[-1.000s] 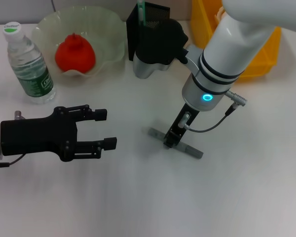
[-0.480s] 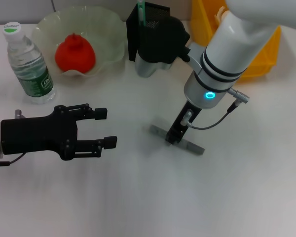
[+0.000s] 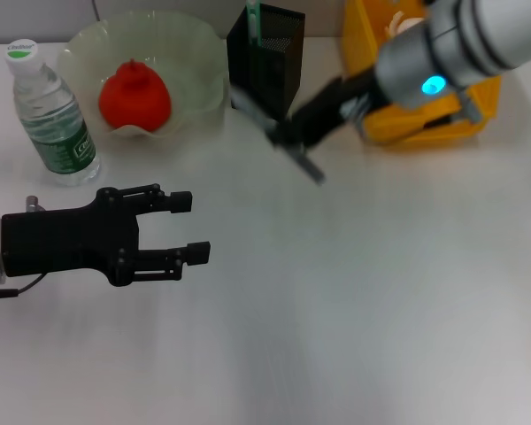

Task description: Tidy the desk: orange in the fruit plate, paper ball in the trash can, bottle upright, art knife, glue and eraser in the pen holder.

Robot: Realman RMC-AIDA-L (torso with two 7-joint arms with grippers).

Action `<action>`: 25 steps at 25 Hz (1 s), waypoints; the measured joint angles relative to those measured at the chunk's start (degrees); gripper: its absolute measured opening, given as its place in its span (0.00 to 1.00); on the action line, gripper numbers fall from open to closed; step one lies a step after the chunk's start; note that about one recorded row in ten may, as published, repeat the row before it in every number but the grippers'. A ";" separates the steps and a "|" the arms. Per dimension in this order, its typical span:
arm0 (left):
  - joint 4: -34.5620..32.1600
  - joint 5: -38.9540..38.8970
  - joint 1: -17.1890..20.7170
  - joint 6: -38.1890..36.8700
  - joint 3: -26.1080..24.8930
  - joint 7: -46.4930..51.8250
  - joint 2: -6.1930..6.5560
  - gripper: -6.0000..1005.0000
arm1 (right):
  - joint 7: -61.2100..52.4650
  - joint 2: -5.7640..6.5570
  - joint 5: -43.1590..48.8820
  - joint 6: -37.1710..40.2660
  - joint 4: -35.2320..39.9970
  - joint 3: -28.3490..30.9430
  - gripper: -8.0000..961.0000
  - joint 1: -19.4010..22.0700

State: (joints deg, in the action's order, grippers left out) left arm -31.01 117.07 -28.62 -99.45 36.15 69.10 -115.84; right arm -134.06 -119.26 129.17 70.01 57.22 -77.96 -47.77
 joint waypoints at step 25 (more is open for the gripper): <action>0.33 -1.41 -0.24 0.20 -0.03 -0.85 -1.74 0.78 | 56.18 -0.08 -44.37 -25.88 -29.76 16.77 0.14 -5.47</action>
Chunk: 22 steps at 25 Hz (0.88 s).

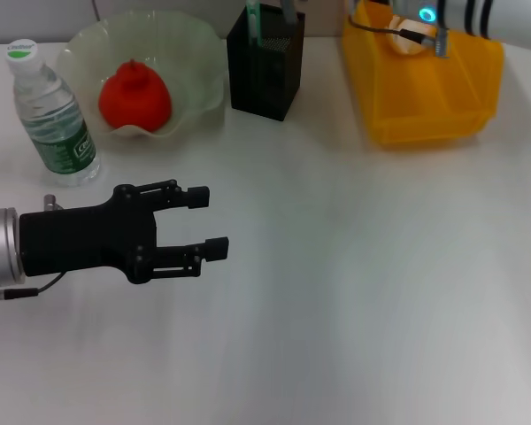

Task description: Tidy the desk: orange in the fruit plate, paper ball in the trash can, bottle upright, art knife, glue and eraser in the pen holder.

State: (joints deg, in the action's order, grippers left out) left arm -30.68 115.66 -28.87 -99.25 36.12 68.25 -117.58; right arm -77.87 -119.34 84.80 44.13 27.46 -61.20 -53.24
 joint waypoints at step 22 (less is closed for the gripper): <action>2.86 -4.45 1.01 1.02 -0.55 0.65 -0.42 0.78 | 41.65 -0.54 -33.28 4.87 -16.83 -0.52 0.14 -1.90</action>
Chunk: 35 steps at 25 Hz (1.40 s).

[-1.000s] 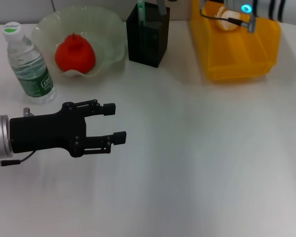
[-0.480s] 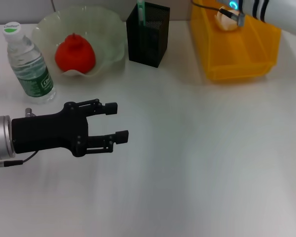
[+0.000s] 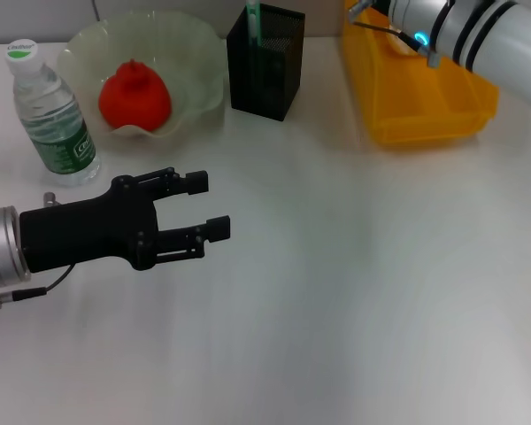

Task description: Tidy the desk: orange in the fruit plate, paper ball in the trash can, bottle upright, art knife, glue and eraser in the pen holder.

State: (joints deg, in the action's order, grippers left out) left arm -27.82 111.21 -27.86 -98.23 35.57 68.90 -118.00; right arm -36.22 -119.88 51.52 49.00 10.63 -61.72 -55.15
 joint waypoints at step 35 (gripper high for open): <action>0.32 -0.83 -0.27 0.07 -1.74 3.08 -0.29 0.78 | 0.90 0.00 0.14 -2.43 -2.55 -0.37 0.23 -3.10</action>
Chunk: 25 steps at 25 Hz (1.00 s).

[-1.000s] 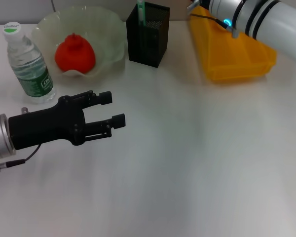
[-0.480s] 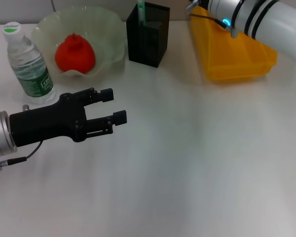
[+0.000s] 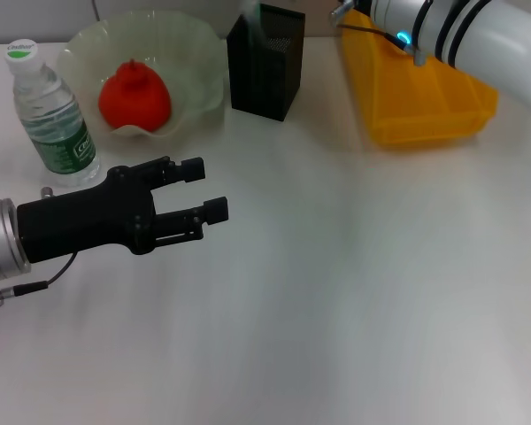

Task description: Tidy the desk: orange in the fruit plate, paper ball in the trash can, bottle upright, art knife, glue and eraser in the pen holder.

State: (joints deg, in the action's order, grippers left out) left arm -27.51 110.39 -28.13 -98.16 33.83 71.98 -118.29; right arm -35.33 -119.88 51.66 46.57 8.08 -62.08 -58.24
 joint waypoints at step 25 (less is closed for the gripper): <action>0.38 -0.15 -1.85 -3.73 0.46 -2.00 -0.17 0.78 | -37.02 3.51 6.24 33.65 22.51 -6.46 0.85 26.45</action>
State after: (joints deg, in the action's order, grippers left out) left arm -27.13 110.24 -29.97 -101.89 34.29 69.99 -118.46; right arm -72.35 -116.37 57.90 80.22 30.59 -68.54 -31.80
